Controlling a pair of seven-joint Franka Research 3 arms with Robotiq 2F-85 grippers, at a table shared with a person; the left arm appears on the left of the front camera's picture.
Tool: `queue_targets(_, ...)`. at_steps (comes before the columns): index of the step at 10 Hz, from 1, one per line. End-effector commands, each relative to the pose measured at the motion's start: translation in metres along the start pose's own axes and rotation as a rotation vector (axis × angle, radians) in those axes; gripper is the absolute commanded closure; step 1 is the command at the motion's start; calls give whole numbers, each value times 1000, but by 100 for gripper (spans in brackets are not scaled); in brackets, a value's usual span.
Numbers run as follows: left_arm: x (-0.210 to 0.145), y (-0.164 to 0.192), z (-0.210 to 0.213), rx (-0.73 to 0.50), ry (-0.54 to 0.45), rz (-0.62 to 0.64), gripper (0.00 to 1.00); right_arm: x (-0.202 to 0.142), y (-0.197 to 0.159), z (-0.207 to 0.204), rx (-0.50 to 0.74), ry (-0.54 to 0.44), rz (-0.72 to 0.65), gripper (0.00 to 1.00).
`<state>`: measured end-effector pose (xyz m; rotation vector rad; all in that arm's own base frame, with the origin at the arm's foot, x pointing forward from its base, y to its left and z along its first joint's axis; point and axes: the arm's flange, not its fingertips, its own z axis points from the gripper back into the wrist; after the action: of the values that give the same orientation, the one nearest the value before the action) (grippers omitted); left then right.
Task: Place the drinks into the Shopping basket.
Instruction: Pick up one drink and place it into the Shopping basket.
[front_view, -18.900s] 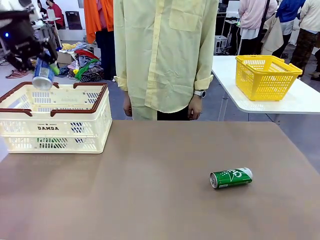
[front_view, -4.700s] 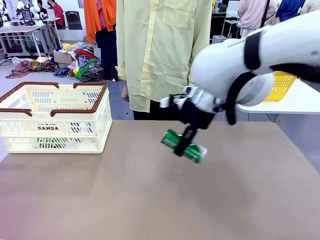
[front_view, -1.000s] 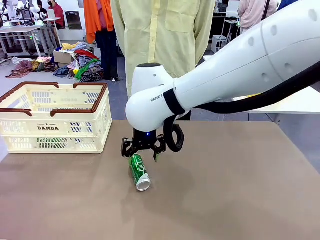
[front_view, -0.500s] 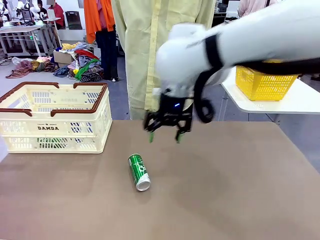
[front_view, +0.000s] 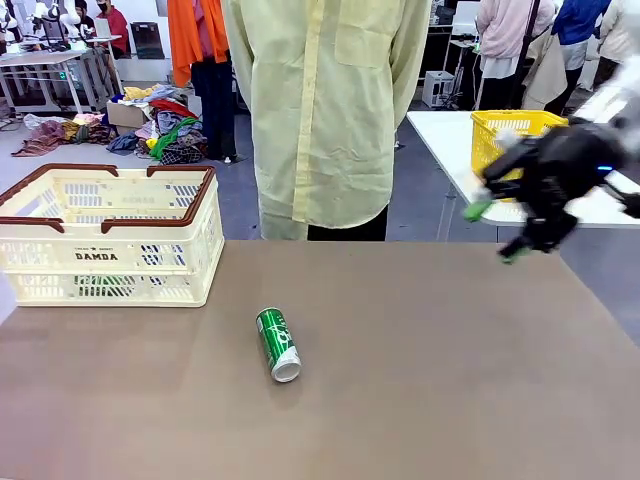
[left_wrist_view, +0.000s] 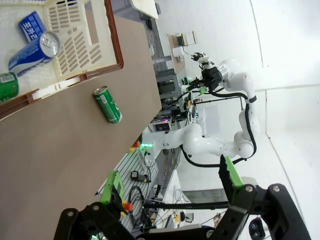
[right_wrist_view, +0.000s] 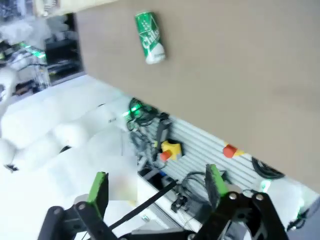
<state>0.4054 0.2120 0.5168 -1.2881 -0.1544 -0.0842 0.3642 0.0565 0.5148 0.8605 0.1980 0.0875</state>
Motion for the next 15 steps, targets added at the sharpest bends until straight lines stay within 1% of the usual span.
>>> queue_targets(1, -4, -2, -2, 2, 4, -4, 0, -16, -43, 29, 213, -46, 10, 0)
queue_targets(3, -4, -2, -2, 2, 4, -4, 0, -52, -94, 54, 395, -154, 6, 0)
queue_targets(4, -4, -2, -2, 2, 4, -4, 0, -69, -116, 58, 436, -207, -19, 0)
queue_targets(5, -4, -2, -2, 2, 4, -4, 0, -85, -133, 58, 449, -261, 8, 0)
queue_targets(7, -4, -2, -2, 2, 4, -4, 0, -100, -159, 48, 443, -361, 14, 0)
queue_targets(8, -4, -2, -2, 2, 4, -4, 0, -86, -145, 65, 436, -250, -34, 0)
queue_targets(13, 0, 0, 0, 0, 0, 0, 0, -86, -145, 65, 436, -250, -34, 0)
queue_targets(14, -11, -34, -14, 218, 69, 122, 0, -86, -145, 65, 436, -250, -34, 0)
queue_targets(15, -4, -82, -52, 412, 167, 181, 0, -86, -145, 65, 436, -250, -34, 0)
